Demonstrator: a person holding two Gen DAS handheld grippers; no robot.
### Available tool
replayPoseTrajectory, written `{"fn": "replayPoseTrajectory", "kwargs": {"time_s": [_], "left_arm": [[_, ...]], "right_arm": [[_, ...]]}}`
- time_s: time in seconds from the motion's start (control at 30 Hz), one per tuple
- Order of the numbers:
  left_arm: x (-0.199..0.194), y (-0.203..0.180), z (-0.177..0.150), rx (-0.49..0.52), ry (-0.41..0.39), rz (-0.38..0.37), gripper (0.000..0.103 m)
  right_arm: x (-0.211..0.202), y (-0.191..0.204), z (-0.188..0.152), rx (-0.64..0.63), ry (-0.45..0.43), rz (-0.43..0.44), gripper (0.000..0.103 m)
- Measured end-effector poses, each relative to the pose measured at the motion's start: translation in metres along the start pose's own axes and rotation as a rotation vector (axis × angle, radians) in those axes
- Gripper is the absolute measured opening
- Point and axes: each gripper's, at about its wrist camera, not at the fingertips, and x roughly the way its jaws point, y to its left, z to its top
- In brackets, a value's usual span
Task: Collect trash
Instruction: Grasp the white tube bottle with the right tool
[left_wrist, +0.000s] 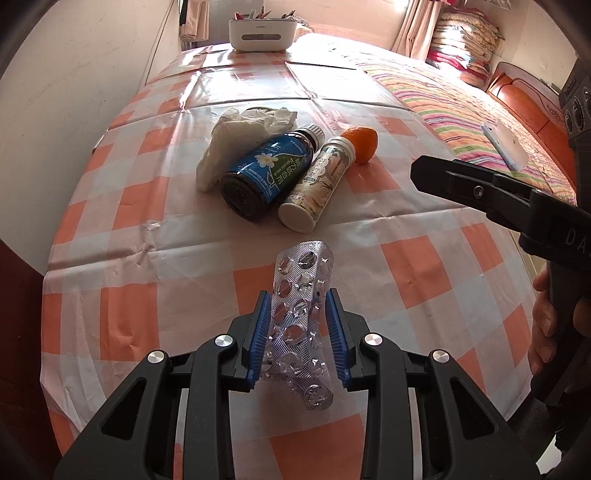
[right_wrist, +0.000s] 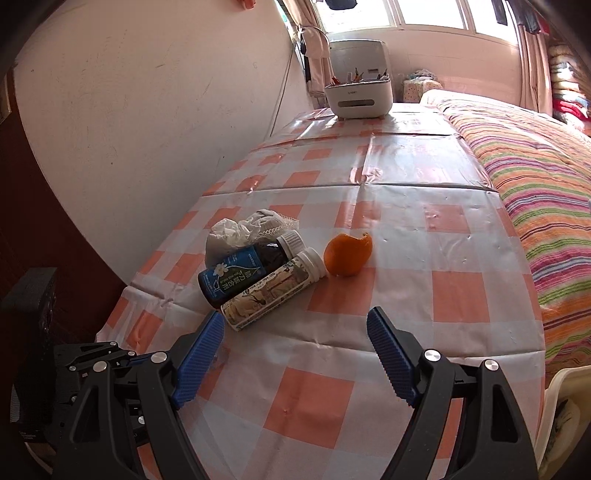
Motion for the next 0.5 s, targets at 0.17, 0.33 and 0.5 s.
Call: {"fn": "replayPoseTrajectory", "kwargs": {"time_s": [0.17,0.33,0.5], "left_arm": [[-0.008,0.007,-0.001,-0.022,-0.025,-0.007,0.03],[-0.015,0.01,-0.004,-0.036,-0.042,-0.018,0.03],[-0.02,0.011,-0.006,-0.046,-0.055,-0.025,0.03]], "right_arm": [[0.028,0.016,0.012,-0.032,0.046,-0.037,0.076],[0.051,0.02,0.021,-0.041,0.088,-0.07,0.072],[0.069,0.021,0.023,-0.041,0.124,-0.092,0.068]]}}
